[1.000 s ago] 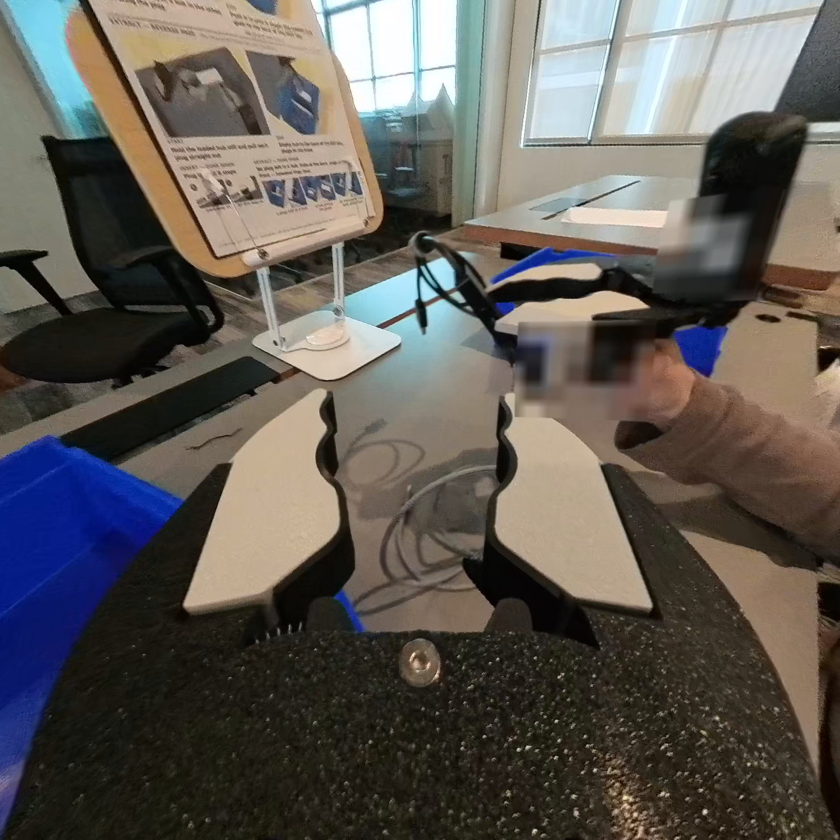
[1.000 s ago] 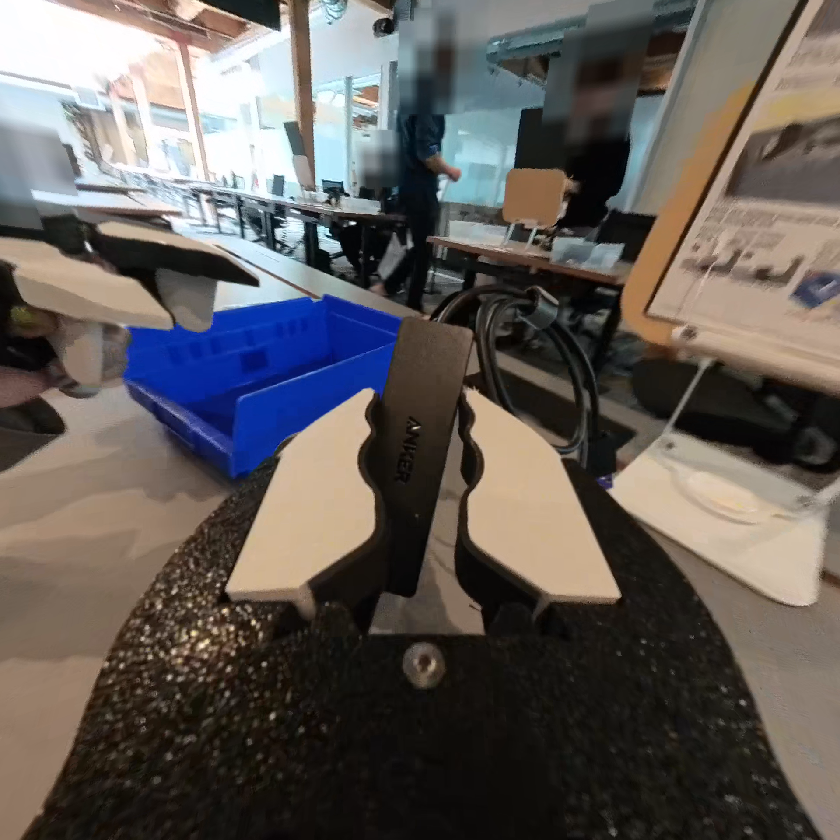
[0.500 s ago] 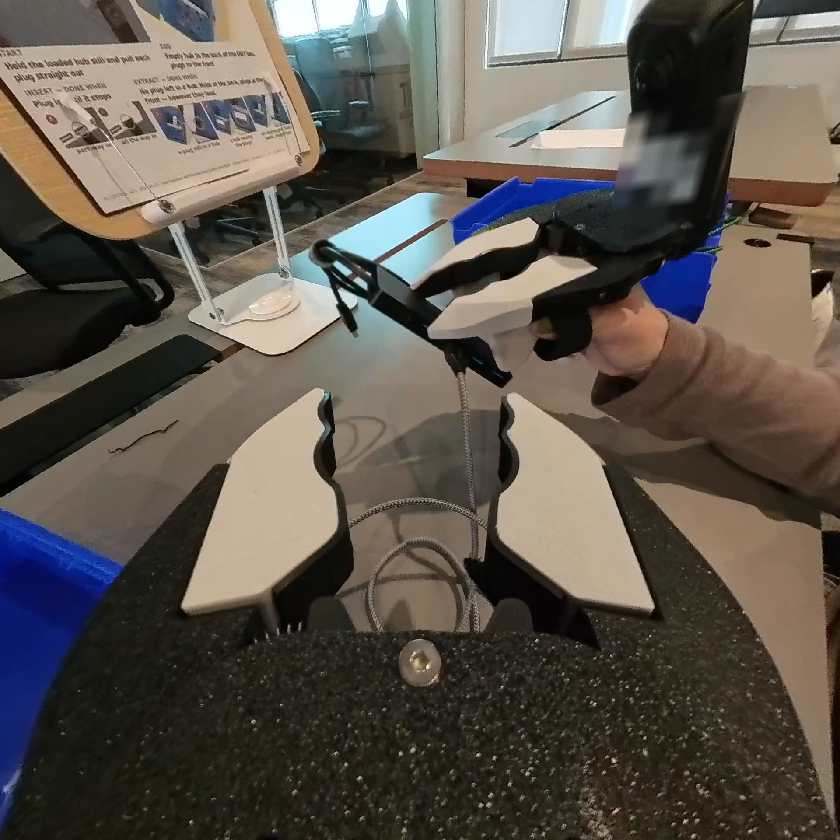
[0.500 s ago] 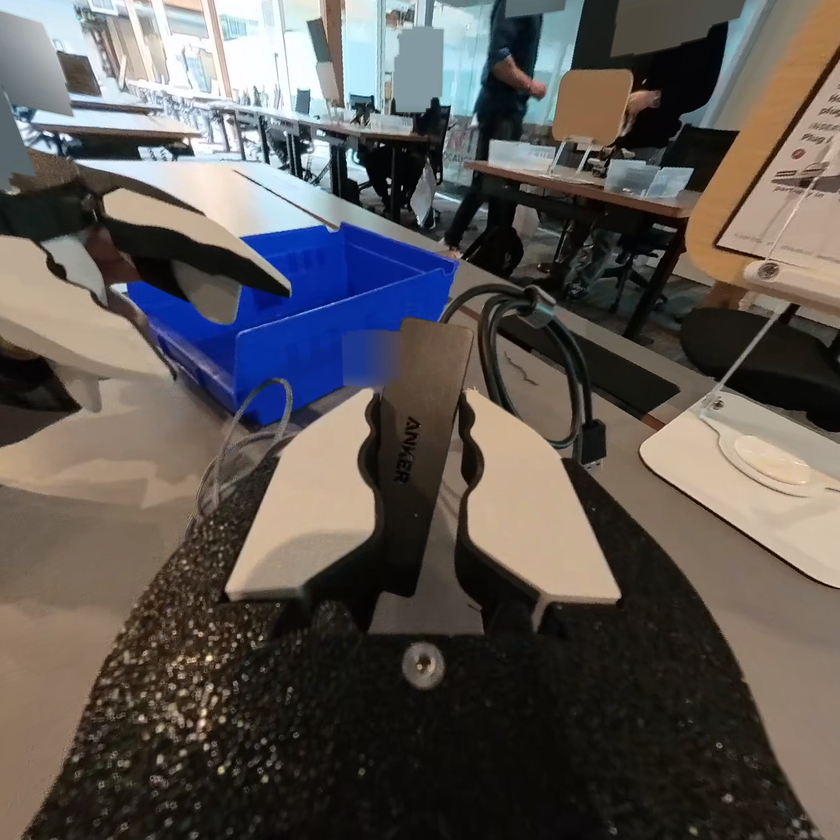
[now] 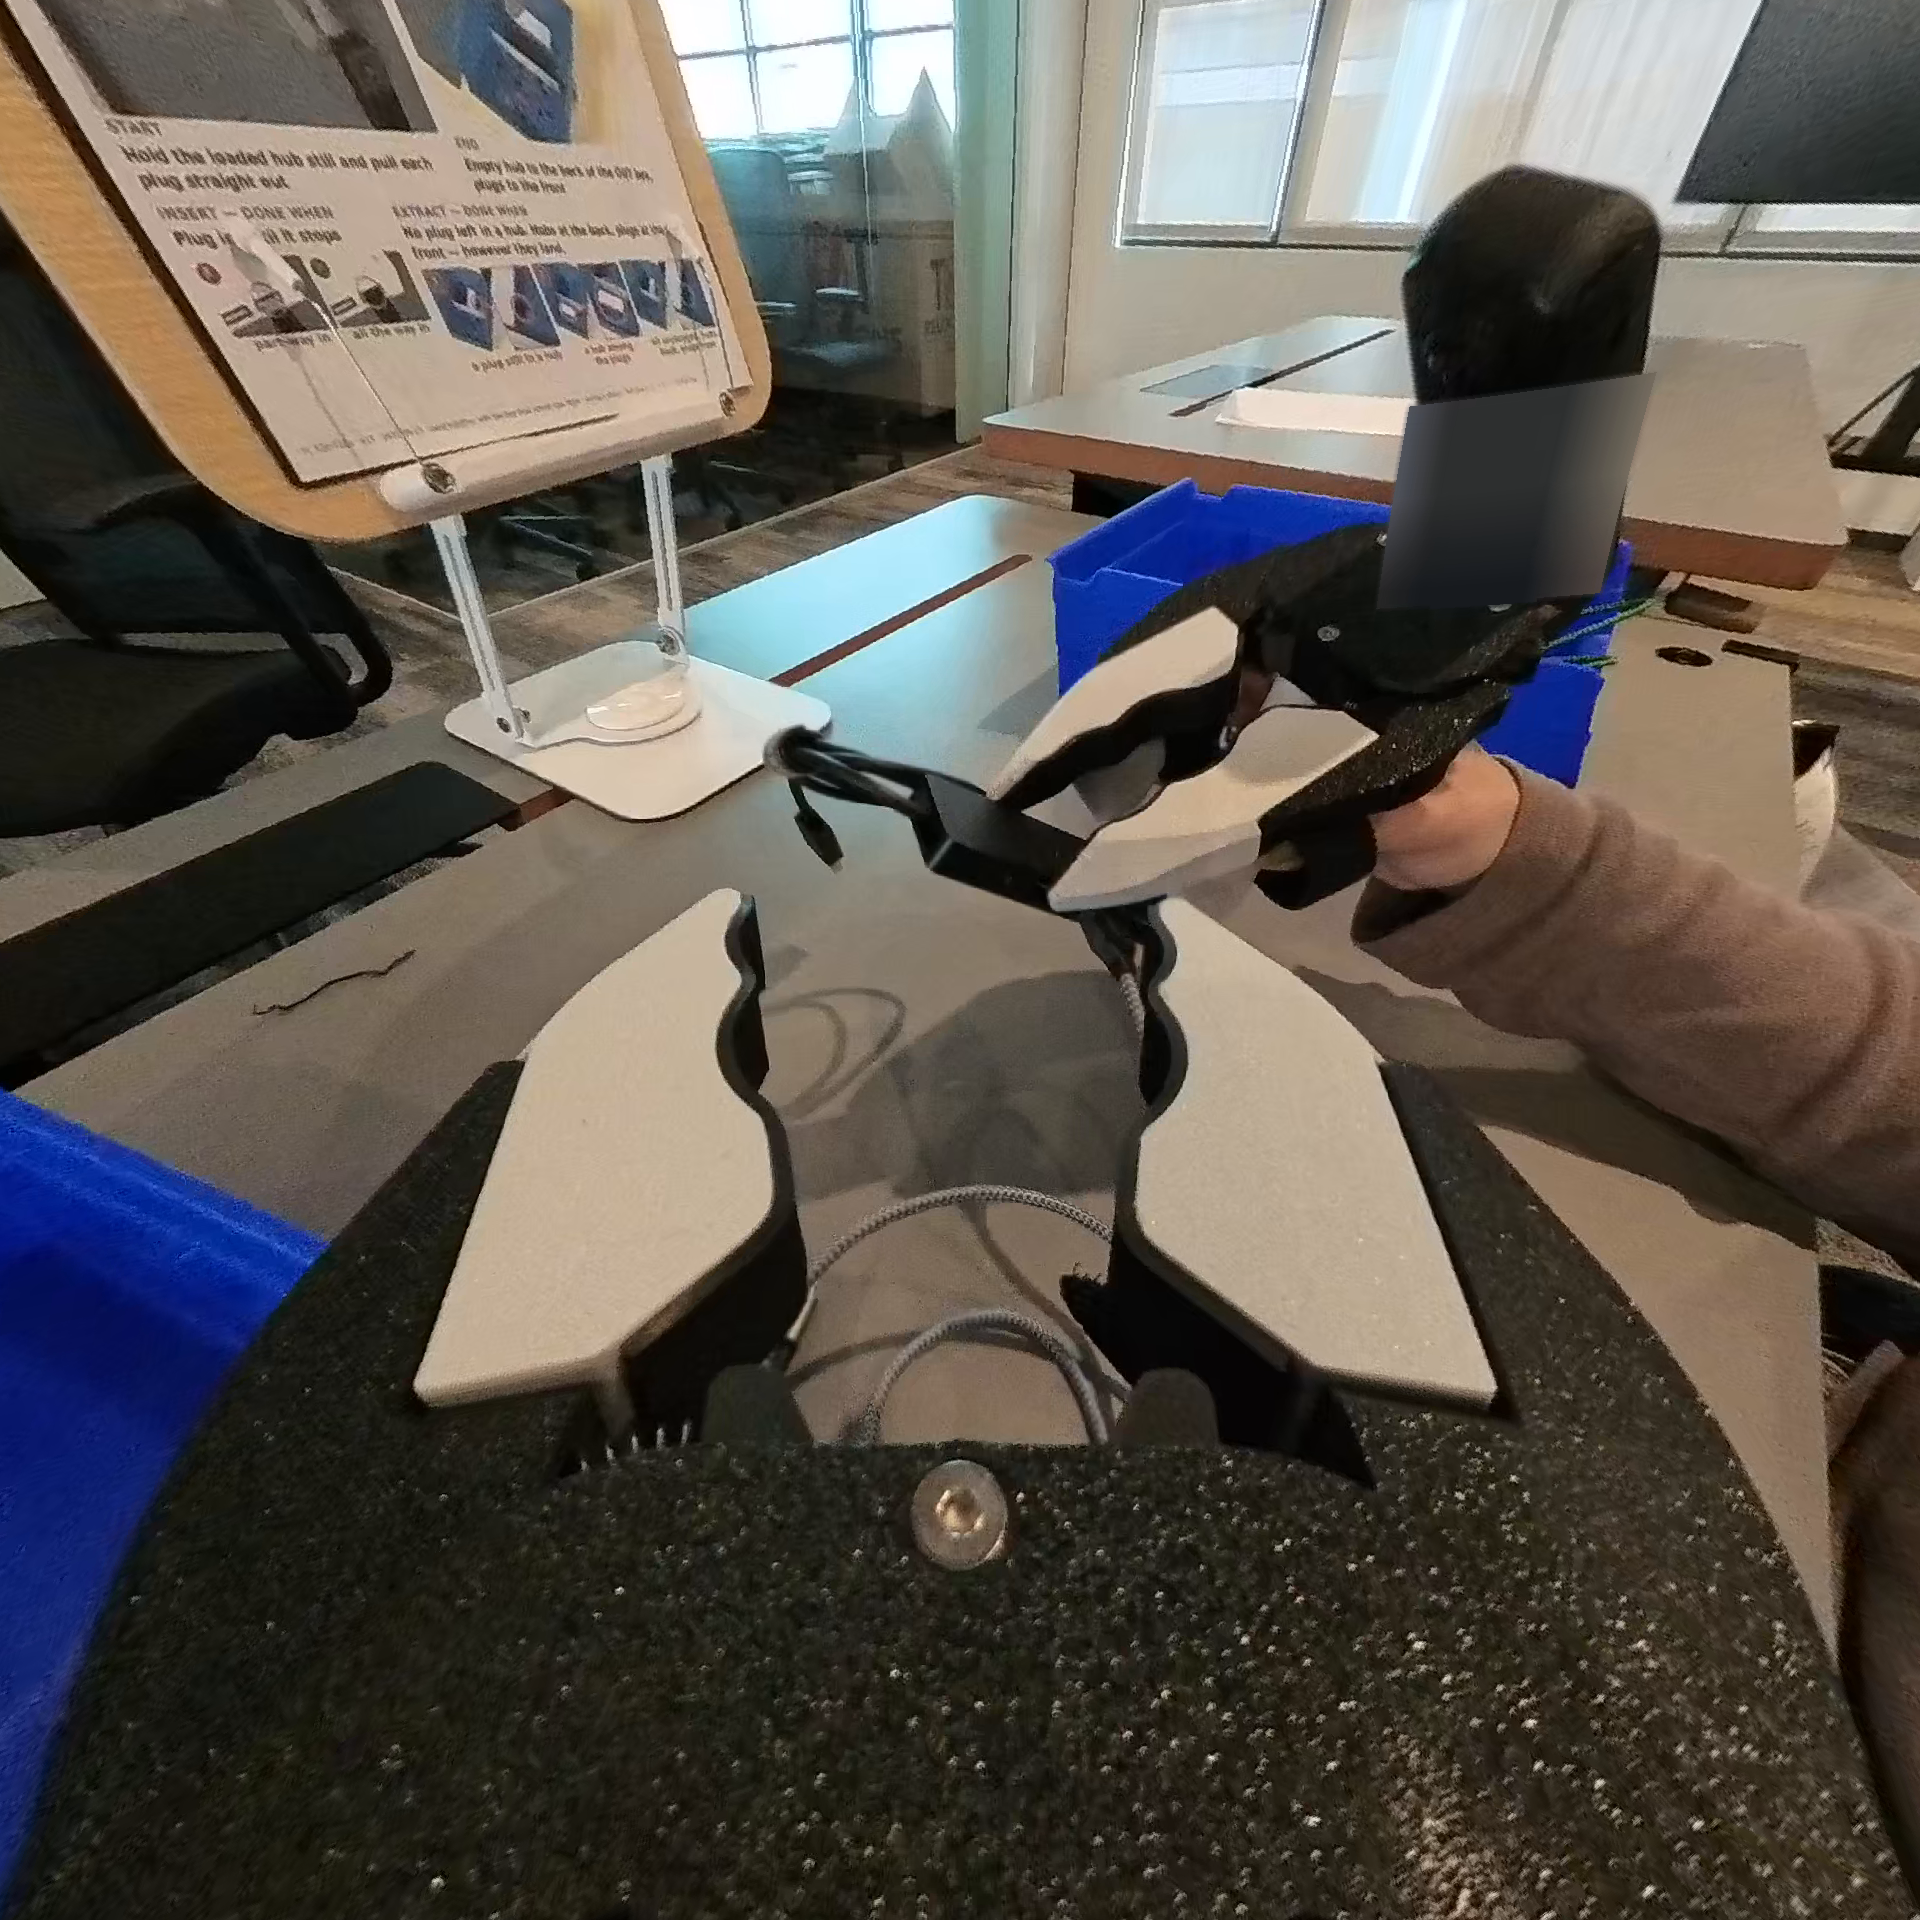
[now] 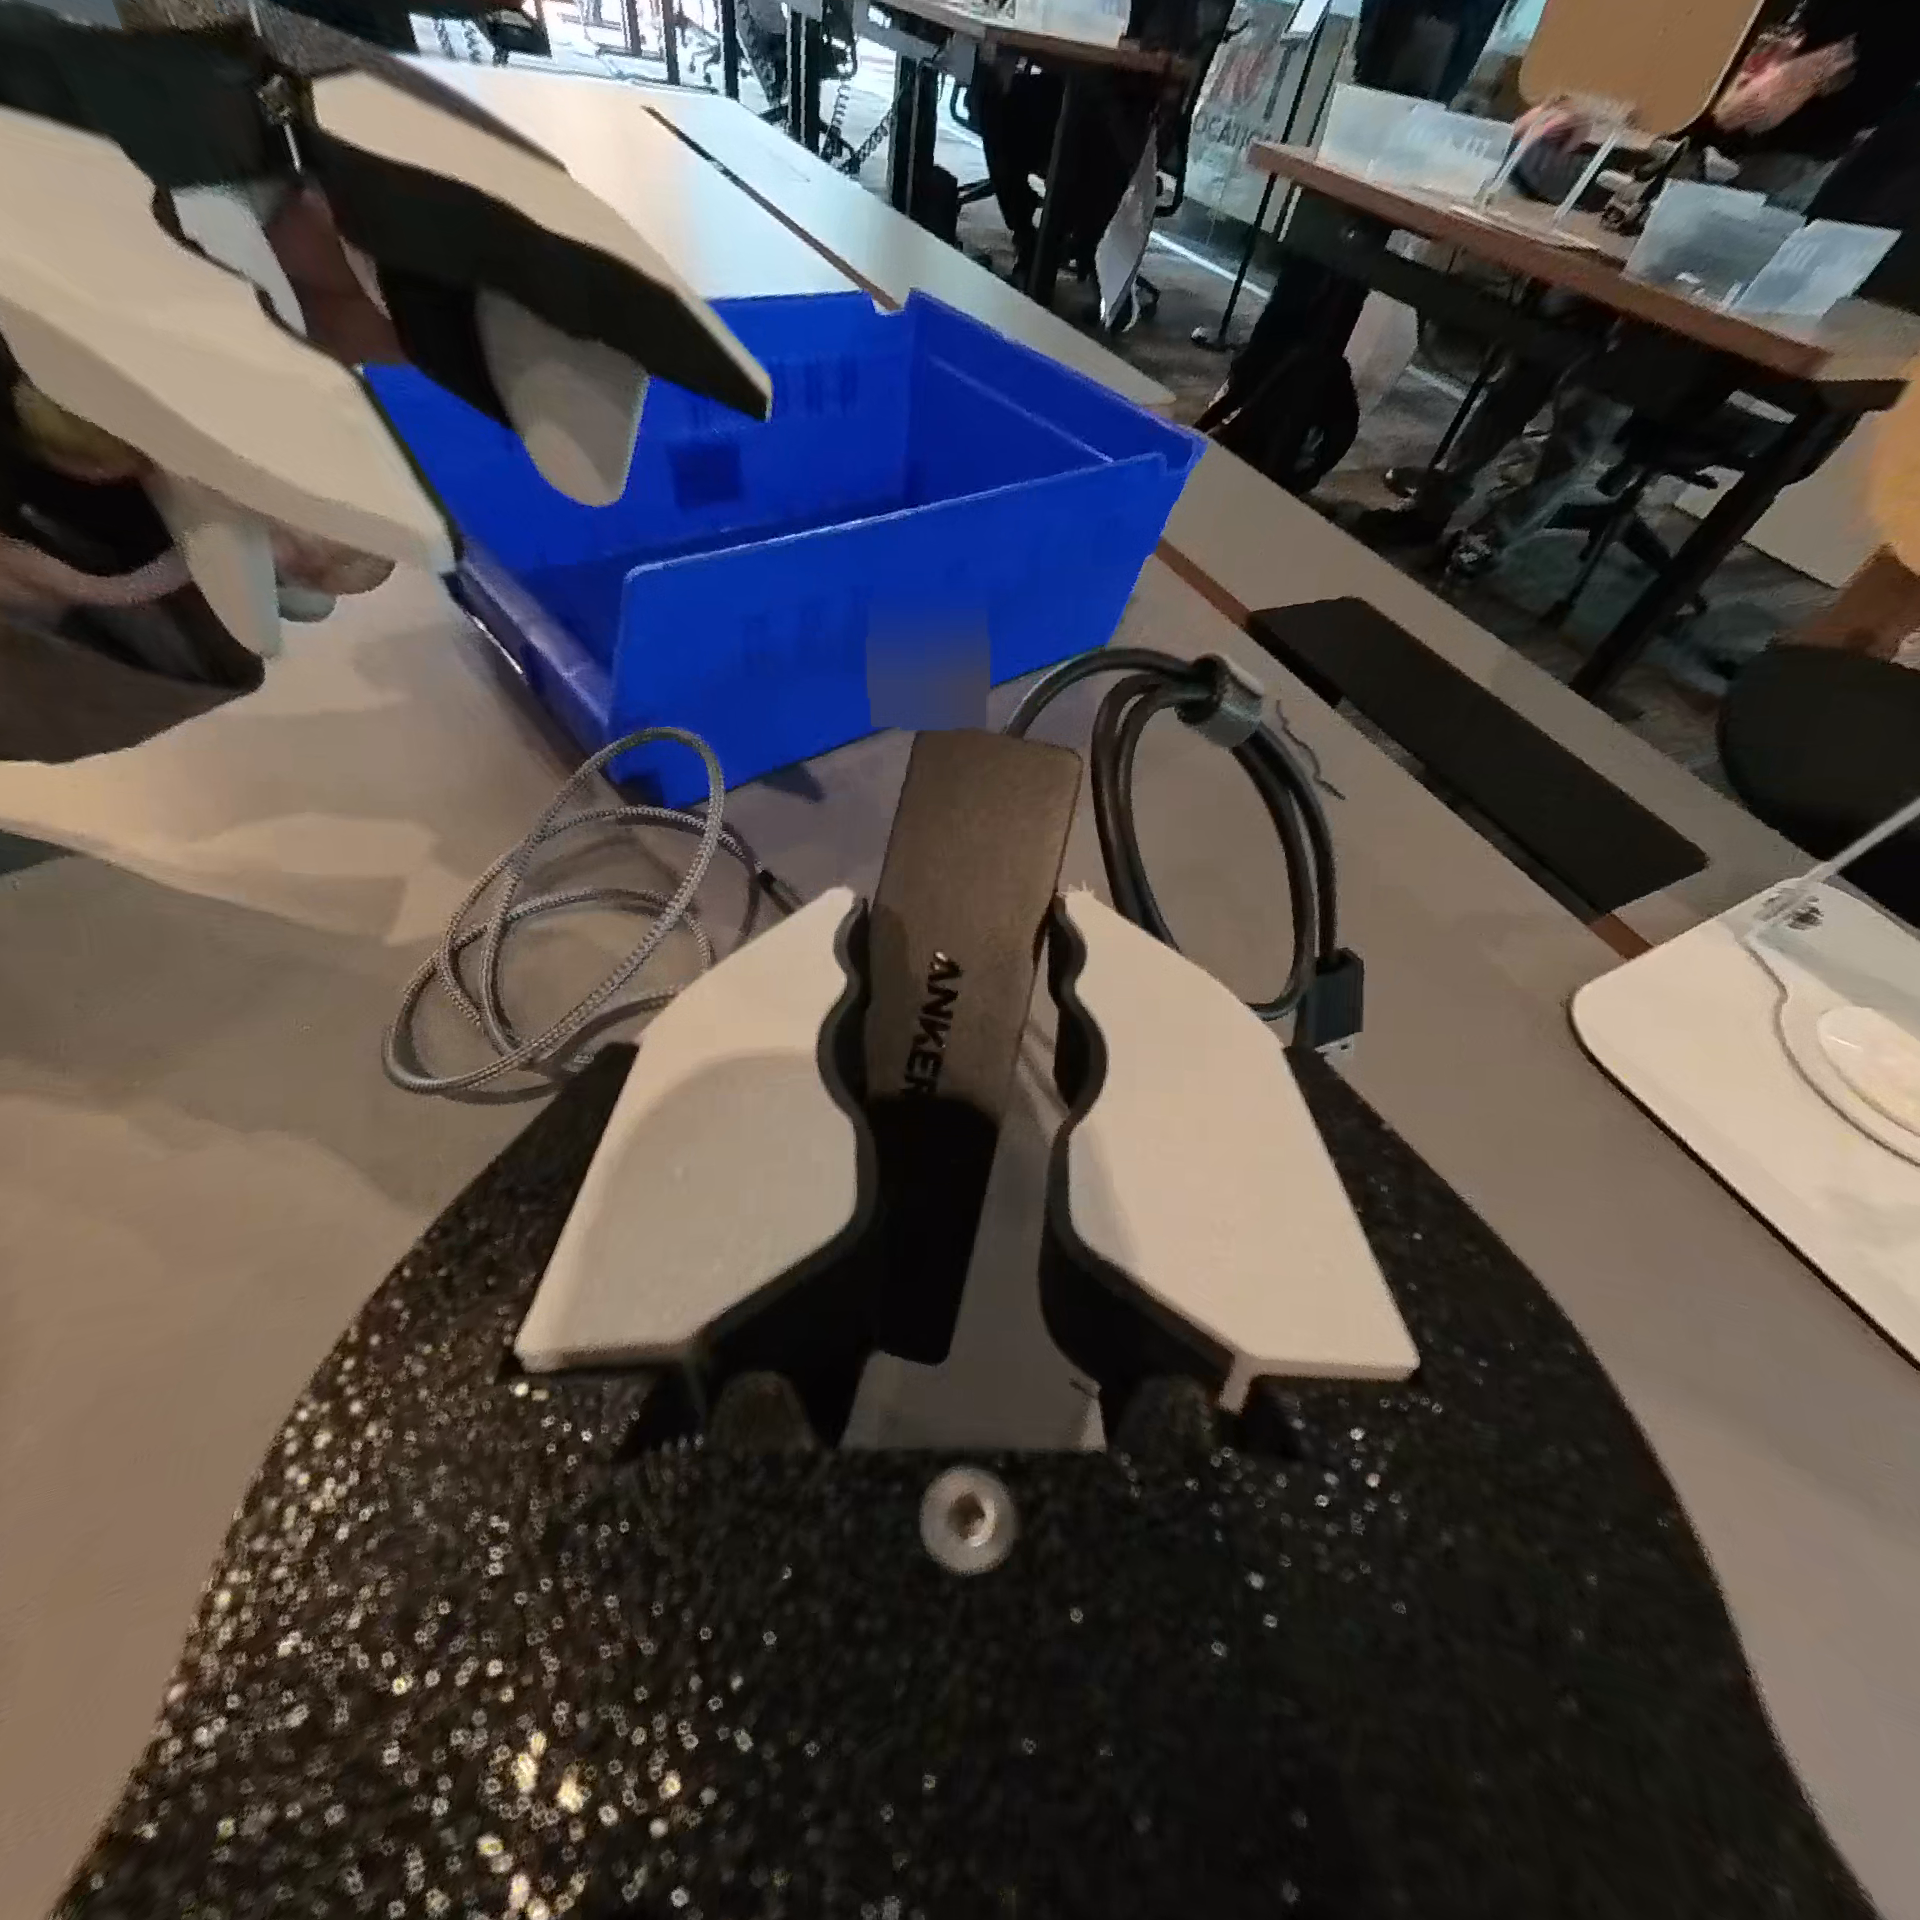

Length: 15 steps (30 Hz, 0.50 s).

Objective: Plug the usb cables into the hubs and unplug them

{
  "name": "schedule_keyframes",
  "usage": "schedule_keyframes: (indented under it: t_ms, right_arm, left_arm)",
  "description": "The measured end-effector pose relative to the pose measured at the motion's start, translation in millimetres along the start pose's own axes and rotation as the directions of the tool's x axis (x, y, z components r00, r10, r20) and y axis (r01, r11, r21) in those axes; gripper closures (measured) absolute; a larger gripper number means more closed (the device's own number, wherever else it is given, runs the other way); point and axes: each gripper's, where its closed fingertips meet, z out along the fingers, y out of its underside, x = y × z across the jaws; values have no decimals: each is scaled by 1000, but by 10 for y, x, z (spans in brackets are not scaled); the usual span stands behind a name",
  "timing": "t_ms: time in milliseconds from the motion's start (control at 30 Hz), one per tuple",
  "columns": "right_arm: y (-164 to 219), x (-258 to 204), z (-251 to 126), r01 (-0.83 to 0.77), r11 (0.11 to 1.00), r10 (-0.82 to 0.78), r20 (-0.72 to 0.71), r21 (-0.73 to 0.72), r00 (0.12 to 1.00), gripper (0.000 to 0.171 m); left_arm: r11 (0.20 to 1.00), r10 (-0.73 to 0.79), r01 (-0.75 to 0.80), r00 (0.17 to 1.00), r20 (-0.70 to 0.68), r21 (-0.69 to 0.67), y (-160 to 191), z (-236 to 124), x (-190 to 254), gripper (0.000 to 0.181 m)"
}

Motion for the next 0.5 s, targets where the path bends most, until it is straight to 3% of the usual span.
schedule_keyframes:
  t_ms: [500]
  right_arm:
    - [80, -67, 55, 20, 999, -18, 29, -44, 999, 139]
  left_arm:
    - [1000, 9, -9, 1000, 3, -16, 25, 11, 1, 112]
